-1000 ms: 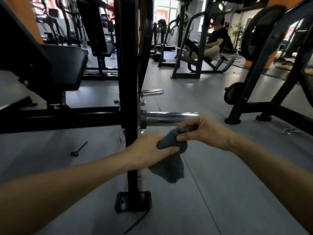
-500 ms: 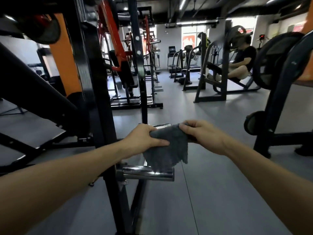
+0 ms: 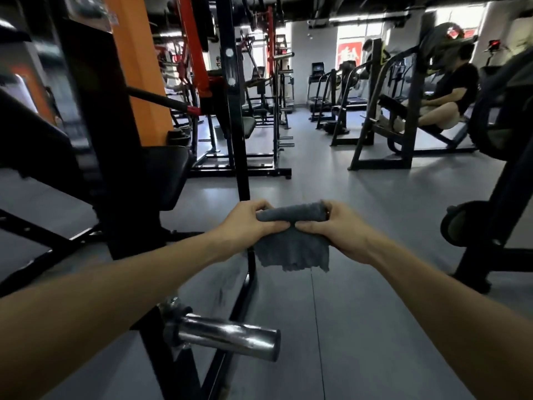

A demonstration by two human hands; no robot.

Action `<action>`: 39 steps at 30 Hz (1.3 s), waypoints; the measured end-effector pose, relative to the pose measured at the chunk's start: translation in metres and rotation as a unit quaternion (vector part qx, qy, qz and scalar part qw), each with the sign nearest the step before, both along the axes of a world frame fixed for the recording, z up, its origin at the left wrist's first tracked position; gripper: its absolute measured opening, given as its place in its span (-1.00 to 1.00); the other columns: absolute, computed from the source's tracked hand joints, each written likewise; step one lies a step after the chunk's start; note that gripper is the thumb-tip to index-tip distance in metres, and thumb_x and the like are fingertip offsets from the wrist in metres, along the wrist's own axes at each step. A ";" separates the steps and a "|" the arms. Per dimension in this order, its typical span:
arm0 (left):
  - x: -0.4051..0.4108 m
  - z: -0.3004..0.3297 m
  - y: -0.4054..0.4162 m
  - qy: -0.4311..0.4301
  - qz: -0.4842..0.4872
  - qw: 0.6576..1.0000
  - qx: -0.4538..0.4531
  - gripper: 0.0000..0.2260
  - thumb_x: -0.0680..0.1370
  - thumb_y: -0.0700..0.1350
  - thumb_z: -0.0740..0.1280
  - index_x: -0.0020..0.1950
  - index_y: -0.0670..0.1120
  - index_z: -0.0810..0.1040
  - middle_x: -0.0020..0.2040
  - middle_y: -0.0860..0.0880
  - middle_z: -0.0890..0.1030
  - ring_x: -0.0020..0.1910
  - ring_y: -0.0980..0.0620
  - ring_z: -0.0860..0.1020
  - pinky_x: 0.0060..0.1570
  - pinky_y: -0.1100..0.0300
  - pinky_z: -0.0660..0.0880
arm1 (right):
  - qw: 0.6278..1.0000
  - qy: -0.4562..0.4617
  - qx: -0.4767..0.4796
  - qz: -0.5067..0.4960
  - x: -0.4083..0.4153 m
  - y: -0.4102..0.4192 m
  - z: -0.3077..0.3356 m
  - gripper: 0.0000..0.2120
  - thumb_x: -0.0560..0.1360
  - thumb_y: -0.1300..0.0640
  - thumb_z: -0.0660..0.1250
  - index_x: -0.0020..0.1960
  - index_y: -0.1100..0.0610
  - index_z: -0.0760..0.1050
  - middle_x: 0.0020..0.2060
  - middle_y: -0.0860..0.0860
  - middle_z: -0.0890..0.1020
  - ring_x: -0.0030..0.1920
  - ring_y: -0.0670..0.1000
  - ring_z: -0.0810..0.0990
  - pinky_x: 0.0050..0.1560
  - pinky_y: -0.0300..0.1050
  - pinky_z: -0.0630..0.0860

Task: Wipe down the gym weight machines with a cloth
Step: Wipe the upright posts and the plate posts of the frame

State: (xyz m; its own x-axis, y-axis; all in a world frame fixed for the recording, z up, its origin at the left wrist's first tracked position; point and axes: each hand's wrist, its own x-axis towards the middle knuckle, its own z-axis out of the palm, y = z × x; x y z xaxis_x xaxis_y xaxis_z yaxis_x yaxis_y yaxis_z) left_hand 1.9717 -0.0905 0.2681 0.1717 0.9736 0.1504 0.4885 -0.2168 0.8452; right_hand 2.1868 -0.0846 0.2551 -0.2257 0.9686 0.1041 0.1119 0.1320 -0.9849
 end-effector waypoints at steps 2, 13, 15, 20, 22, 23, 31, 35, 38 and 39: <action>0.008 -0.003 0.020 -0.008 0.005 1.000 -0.005 -0.77 0.50 0.00 0.54 -0.04 -0.11 0.59 -0.20 0.02 0.67 -0.14 0.11 0.66 -0.15 0.18 0.59 | 0.999 -0.029 -0.016 0.007 0.008 0.026 0.005 -0.69 0.43 0.24 0.56 0.10 0.22 0.55 -0.04 0.17 0.71 -0.02 0.11 0.73 0.03 0.05 0.67; -0.002 0.008 0.094 -0.098 0.167 0.981 -0.020 -0.81 0.49 -0.13 0.50 0.02 -0.15 0.58 -0.05 -0.15 0.69 -0.02 -0.10 0.68 0.02 -0.07 0.64 | 0.994 -0.064 -0.044 0.076 -0.026 0.140 0.031 -0.64 0.43 0.25 0.55 0.18 0.25 0.55 0.02 0.19 0.72 0.04 0.15 0.72 0.15 0.20 0.63; -0.003 0.007 0.100 -0.100 0.183 0.978 -0.010 -0.83 0.49 -0.16 0.51 0.00 -0.15 0.57 -0.09 -0.14 0.68 -0.05 -0.08 0.67 -0.05 0.00 0.63 | 0.993 -0.042 -0.052 0.095 -0.031 0.150 0.028 -0.67 0.47 0.28 0.52 0.19 0.27 0.55 0.03 0.21 0.71 0.04 0.14 0.72 0.09 0.13 0.66; -0.007 -0.006 0.109 -0.082 0.244 0.966 0.002 -0.77 0.50 -0.09 0.53 -0.09 -0.10 0.49 -0.13 -0.07 0.63 -0.10 -0.02 0.64 -0.17 0.14 0.57 | 0.983 0.017 -0.086 0.159 -0.048 0.174 0.013 -0.76 0.53 0.32 0.42 0.19 0.23 0.56 0.03 0.19 0.72 0.05 0.14 0.72 0.04 0.04 0.66; -0.011 -0.013 0.111 -0.046 0.276 0.960 0.006 -0.75 0.50 -0.04 0.53 -0.08 -0.07 0.47 -0.13 -0.04 0.61 -0.12 0.01 0.61 -0.24 0.21 0.51 | 0.978 0.021 -0.102 0.178 -0.059 0.189 -0.002 -0.70 0.52 0.31 0.44 0.24 0.23 0.53 0.05 0.19 0.72 0.07 0.15 0.71 0.14 0.10 0.64; -0.015 -0.015 0.111 -0.028 0.293 0.956 0.009 -0.74 0.50 -0.03 0.53 -0.09 -0.06 0.46 -0.14 -0.03 0.59 -0.13 0.03 0.59 -0.27 0.22 0.47 | 0.977 0.020 -0.106 0.185 -0.064 0.195 -0.008 -0.66 0.52 0.30 0.45 0.27 0.24 0.52 0.06 0.19 0.71 0.08 0.15 0.71 0.16 0.11 0.63; -0.050 -0.066 0.093 0.105 0.435 0.893 -0.037 -0.67 0.49 0.07 0.51 -0.06 -0.06 0.42 -0.11 -0.05 0.56 -0.10 -0.02 0.55 -0.26 0.12 0.43 | 0.927 0.022 -0.161 0.339 -0.126 0.218 -0.078 -0.73 0.55 0.24 0.45 0.22 0.28 0.57 0.03 0.18 0.72 0.06 0.13 0.72 0.16 0.07 0.63; -0.059 -0.095 0.084 0.179 0.492 0.849 -0.077 -0.65 0.52 0.11 0.48 -0.11 -0.03 0.36 -0.17 0.01 0.48 -0.21 0.08 0.45 -0.34 0.17 0.30 | 0.886 0.041 -0.193 0.419 -0.160 0.229 -0.128 -0.74 0.57 0.22 0.43 0.23 0.27 0.56 0.03 0.17 0.73 0.06 0.14 0.72 0.13 0.09 0.64; -0.065 -0.112 0.073 0.200 0.537 0.811 -0.114 -0.66 0.54 0.14 0.45 -0.06 -0.06 0.41 -0.18 0.02 0.48 -0.24 0.12 0.45 -0.38 0.20 0.26 | 0.854 0.054 -0.218 0.470 -0.190 0.229 -0.156 -0.71 0.55 0.24 0.44 0.23 0.32 0.54 0.00 0.19 0.73 0.03 0.14 0.73 0.01 0.02 0.66; -0.066 -0.114 0.069 0.198 0.550 0.802 -0.123 -0.67 0.54 0.13 0.45 -0.08 -0.05 0.40 -0.19 0.02 0.49 -0.24 0.11 0.45 -0.38 0.20 0.26 | 0.844 0.056 -0.223 0.484 -0.198 0.228 -0.162 -0.72 0.55 0.24 0.44 0.22 0.33 0.54 0.00 0.20 0.73 0.03 0.13 0.73 -0.02 0.00 0.66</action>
State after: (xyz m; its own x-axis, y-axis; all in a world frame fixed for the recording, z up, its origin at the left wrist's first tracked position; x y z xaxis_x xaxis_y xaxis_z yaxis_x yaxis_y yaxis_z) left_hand 1.9056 -0.0213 0.1537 -0.8248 0.5602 0.0769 0.5104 0.6788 0.5280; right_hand 1.9887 0.1437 0.0933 -0.9470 0.2847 -0.1484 0.0667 -0.2778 -0.9583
